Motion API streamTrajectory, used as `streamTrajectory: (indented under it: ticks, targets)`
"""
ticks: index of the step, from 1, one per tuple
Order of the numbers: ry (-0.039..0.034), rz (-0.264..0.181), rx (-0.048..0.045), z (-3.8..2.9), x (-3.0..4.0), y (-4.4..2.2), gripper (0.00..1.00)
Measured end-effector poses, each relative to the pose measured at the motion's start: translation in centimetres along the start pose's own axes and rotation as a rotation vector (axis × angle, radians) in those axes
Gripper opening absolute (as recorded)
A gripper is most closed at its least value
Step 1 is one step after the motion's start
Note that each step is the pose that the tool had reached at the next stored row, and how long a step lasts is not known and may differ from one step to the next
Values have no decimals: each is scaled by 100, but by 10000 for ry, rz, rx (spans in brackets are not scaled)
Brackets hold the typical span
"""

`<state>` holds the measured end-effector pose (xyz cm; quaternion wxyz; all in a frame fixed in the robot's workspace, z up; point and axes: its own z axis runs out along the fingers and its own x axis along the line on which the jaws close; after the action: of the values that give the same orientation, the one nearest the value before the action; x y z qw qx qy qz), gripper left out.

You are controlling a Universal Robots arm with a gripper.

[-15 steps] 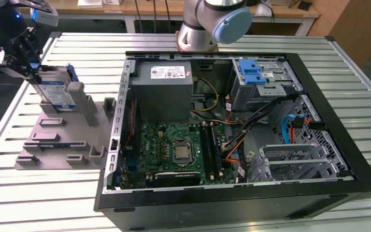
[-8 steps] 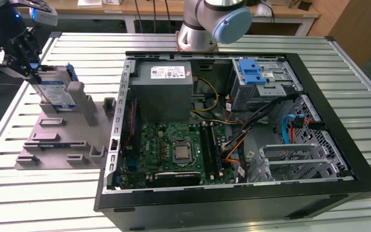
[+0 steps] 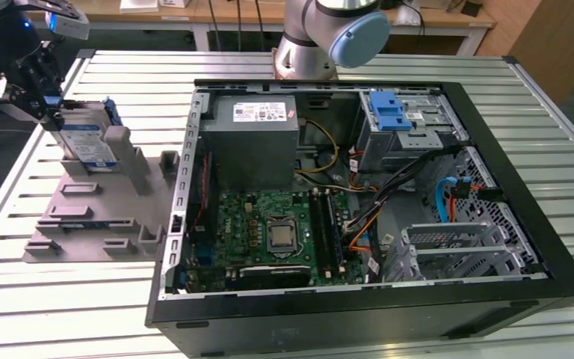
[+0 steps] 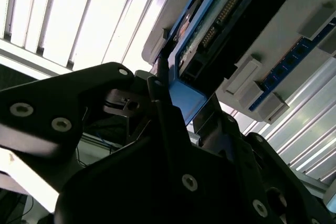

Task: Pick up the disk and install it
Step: 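Pick up the disk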

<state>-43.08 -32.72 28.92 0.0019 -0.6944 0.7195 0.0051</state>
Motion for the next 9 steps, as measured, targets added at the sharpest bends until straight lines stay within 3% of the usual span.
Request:
streamTrajectory:
  ticks: [4,5,9]
  targets:
    - [1,-1,0,0,0,0,43]
    - [1,-2,0,0,0,0,36]
    - [0,-4,-1,0,0,0,36]
